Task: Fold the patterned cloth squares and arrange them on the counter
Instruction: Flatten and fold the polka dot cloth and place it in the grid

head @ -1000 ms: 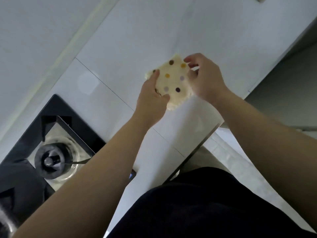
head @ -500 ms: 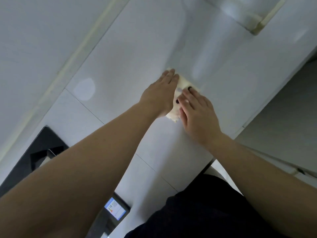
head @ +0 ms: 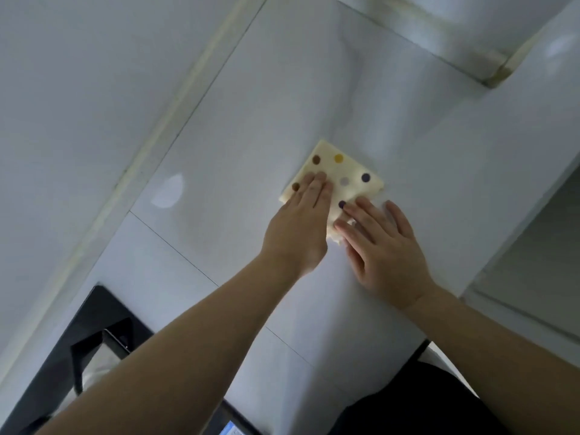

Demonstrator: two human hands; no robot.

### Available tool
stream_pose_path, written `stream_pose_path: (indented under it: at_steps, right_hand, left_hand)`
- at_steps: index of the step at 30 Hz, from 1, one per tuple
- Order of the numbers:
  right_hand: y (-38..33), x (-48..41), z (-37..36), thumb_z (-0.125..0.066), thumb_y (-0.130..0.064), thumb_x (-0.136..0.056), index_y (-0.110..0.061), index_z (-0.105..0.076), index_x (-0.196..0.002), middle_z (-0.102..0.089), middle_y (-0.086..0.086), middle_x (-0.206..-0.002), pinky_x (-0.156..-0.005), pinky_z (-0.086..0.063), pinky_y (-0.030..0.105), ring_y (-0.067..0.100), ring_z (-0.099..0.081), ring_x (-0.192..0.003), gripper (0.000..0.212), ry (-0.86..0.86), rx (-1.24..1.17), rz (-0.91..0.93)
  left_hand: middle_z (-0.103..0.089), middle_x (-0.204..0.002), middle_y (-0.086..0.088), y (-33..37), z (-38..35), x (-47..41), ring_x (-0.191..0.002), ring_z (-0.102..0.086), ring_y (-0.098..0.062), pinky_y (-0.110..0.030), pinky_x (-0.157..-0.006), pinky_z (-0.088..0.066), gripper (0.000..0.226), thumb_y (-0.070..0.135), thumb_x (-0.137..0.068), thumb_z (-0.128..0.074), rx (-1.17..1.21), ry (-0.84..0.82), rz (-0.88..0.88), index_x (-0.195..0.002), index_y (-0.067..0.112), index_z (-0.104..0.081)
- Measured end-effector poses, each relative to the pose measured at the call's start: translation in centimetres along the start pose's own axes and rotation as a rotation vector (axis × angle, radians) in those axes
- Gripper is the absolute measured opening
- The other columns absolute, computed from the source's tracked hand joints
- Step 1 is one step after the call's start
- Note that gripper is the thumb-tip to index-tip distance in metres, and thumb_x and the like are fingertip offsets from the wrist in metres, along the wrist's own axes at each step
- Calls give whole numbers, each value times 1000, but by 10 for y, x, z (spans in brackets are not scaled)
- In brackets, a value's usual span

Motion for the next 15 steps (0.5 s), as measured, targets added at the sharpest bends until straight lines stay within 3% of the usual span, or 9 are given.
stream_pose_path:
  at_steps: [9,15]
  right_hand:
    - [52,-159,-32,-51,-21,-101,-13,-67,-120,-63,9,-137,-113,-37,53,28,-53,-136,26,67,31,-7]
    - [72,-241,-41,-47,-19,-100,-8,-67,-110,-67,11,-126,-110,-40,53,32,-57,-129,25,95,19,-4]
  left_hand:
    - [-10,-169,10,-71,82,-128,-154,-5,-5,-19,-116,-15,68,3,-99,-41,-40,132,14,-161,20,-19]
    - [-7,-169,11,-105,116,-194,-155,-7,-6,-32,-125,-18,66,5,-102,-39,-114,167,18,-162,22,-16]
Point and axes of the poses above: each hand's wrist, its own x-axis away from the middle knuckle, its own z-axis out of the back of the hand, y = z × x, the point moved 6 cm from there along -x, towards the middle knuckle
